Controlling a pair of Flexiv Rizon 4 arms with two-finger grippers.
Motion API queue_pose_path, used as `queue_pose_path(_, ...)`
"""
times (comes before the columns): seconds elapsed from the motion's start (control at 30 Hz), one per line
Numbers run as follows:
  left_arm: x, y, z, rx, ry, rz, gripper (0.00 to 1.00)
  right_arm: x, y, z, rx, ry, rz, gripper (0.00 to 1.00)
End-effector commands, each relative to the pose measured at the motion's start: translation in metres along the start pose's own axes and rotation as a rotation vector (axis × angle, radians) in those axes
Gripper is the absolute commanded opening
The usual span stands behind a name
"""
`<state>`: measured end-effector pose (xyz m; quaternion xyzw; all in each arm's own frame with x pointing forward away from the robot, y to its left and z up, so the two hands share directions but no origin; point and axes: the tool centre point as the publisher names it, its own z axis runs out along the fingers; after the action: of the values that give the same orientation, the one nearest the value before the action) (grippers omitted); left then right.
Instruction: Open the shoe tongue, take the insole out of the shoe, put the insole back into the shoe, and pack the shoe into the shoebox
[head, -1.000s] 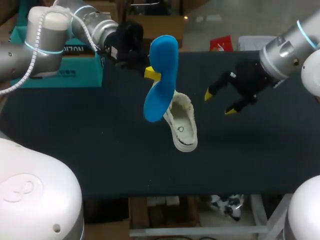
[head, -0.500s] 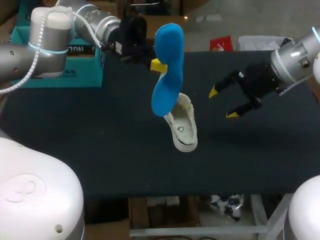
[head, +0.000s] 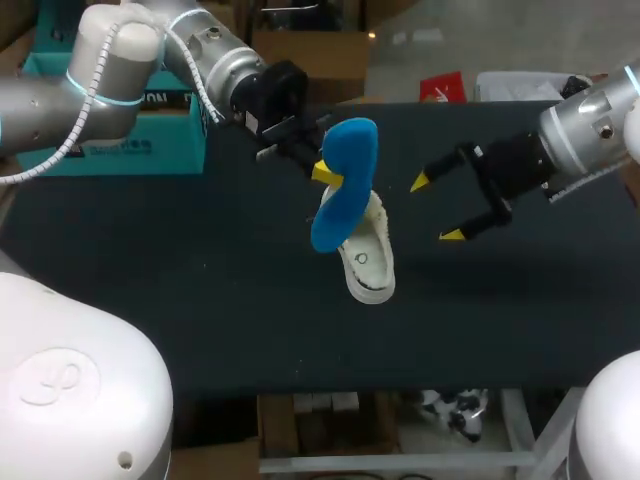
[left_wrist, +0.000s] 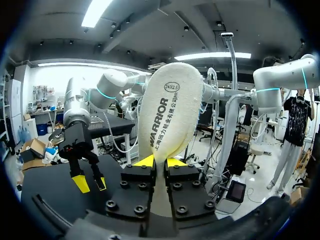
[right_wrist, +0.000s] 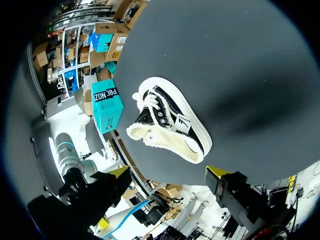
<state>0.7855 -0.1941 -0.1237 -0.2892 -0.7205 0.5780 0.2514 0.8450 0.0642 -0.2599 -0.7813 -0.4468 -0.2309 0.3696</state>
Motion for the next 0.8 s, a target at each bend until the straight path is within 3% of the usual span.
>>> queue_pose_path(0.03, 0.006, 0.007, 0.007, -0.032, -0.039, 0.04, 0.0, 0.005, 0.005, 0.009, 0.034, -0.002, 0.069, 1.0)
queue_pose_path(0.2, 0.001, 0.021, 0.01, -0.081, -0.02, 0.1, 0.0, 0.012, 0.0, 0.02, 0.073, -0.034, 0.206, 1.0)
queue_pose_path(0.43, -0.006, 0.039, 0.016, -0.163, -0.011, 0.183, 0.0, 0.019, -0.015, 0.03, 0.106, -0.008, 0.319, 1.0)
queue_pose_path(0.8, -0.019, 0.057, 0.025, -0.245, -0.022, 0.263, 0.0, 0.008, -0.032, 0.05, 0.175, 0.066, 0.437, 1.0)
